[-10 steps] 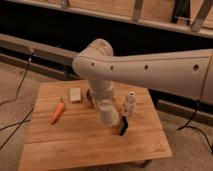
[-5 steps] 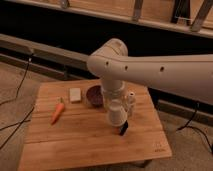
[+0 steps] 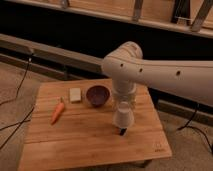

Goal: Place the ceramic cup over the eraser

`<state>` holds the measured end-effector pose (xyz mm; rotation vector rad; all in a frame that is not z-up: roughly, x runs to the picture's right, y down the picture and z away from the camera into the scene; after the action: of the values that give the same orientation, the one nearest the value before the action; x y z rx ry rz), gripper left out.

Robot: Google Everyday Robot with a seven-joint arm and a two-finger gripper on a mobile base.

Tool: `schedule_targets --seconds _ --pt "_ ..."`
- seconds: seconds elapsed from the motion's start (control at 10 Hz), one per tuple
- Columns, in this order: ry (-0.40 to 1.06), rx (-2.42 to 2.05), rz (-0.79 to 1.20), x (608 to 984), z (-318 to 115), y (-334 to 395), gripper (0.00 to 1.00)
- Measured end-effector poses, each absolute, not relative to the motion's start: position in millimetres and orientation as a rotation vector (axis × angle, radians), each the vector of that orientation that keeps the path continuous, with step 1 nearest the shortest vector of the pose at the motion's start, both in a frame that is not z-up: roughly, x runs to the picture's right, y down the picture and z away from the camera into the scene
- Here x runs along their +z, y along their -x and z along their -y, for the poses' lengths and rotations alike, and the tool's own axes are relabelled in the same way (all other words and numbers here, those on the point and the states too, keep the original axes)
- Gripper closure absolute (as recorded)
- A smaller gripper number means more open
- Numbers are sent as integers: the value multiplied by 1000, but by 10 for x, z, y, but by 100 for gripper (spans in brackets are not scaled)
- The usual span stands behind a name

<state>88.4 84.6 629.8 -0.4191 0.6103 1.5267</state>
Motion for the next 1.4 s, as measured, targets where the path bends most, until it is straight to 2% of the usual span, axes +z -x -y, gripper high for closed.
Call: schedule_targets --seconds 0.6,1.4 --pt "491 1537 -578 6602 -995 -772 100" --pt "498 1540 -601 6626 -988 -874 100"
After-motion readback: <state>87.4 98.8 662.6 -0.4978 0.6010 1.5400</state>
